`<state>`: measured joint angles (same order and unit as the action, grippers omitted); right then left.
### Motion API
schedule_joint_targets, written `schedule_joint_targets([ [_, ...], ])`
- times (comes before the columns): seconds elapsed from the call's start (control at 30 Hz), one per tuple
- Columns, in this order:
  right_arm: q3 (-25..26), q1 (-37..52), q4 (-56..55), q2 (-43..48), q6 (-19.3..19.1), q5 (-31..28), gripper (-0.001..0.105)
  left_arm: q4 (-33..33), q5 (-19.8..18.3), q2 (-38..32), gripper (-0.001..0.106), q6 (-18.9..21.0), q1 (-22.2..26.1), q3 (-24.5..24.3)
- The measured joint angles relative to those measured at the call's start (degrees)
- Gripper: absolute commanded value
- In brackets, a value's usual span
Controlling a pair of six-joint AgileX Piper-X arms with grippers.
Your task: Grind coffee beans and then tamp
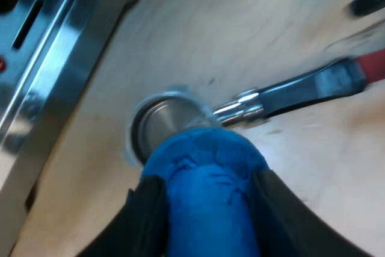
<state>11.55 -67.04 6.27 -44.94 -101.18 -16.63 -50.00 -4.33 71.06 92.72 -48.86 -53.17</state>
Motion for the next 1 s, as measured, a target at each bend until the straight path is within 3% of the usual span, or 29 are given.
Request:
schedule_joint_targets([
  [0.47,0.0,0.0,0.0,0.0,0.0,0.0,0.063,4.64,1.21,8.43,0.0,-0.07,1.76,0.0],
  [0.63,0.0,0.0,0.0,0.0,0.0,0.0,0.063,4.92,-5.07,9.96,0.0,-0.07,5.23,0.0],
  [0.8,0.0,0.0,0.0,0.0,0.0,0.0,0.063,6.51,-6.79,9.92,0.0,-0.27,4.79,0.0],
  [1.0,0.0,0.0,0.0,0.0,0.0,0.0,0.063,6.82,-6.18,11.4,0.0,-0.27,4.79,-0.13],
])
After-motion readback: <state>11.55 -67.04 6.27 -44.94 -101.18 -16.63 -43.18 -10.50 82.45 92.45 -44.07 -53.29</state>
